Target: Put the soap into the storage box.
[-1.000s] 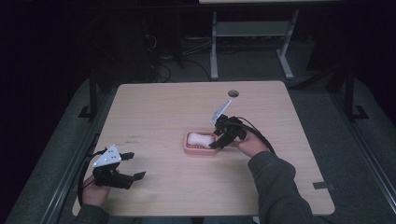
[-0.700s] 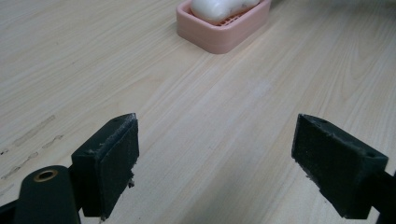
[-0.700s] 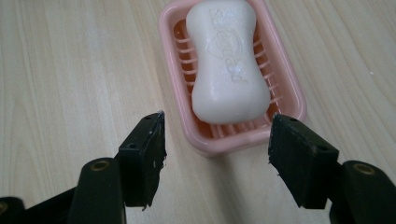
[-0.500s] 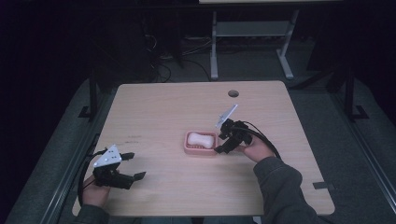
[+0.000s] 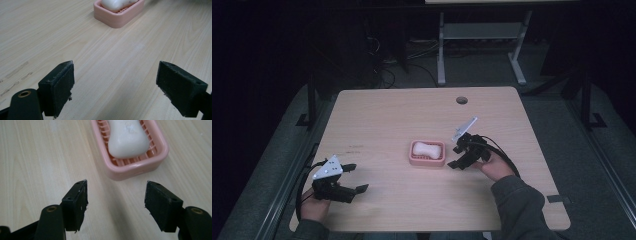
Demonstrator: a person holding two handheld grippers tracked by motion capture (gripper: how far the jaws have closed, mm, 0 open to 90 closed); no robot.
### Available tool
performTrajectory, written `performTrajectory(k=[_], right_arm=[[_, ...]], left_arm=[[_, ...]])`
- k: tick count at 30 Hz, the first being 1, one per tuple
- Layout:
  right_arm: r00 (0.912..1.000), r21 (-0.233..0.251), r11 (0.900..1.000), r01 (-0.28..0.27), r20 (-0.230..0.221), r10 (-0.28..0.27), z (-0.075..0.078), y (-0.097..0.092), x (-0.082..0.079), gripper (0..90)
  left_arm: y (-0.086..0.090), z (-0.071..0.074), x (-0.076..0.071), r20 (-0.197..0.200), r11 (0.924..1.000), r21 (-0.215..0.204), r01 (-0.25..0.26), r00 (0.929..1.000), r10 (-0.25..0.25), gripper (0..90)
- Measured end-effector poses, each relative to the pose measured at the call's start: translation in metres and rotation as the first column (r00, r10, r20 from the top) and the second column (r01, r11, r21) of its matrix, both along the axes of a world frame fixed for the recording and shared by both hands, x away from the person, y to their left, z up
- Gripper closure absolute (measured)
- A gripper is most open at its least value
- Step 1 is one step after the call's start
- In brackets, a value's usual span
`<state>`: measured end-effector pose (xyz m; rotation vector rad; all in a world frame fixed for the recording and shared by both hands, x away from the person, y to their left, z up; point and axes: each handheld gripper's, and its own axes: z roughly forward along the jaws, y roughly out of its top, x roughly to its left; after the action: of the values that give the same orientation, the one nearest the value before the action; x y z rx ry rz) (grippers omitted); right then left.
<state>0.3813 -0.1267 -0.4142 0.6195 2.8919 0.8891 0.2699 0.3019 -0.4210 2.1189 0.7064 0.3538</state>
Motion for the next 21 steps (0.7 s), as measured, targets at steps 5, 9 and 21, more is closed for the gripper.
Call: performTrajectory(k=[5,9,21], right_arm=[[0.9999,0.011,0.9999,0.006,0.012,-0.006,-0.001,-0.008,-0.006,34.1],[0.9998,0.013,0.9998,0.014,0.011,-0.014,-0.003,-0.013,-0.011,34.0],[0.9988,0.029,0.9985,0.047,0.014,-0.047,-0.002,-0.031,-0.026,33.8]], left_arm=[[0.0,0.0,0.0,0.001,1.0,0.006,0.003,1.0,-0.003,14.8],[0.0,0.0,0.0,0.001,0.9999,0.01,0.004,1.0,-0.004,14.8],[-0.001,0.0,0.0,-0.002,1.0,0.004,0.001,1.0,-0.001,14.8]])
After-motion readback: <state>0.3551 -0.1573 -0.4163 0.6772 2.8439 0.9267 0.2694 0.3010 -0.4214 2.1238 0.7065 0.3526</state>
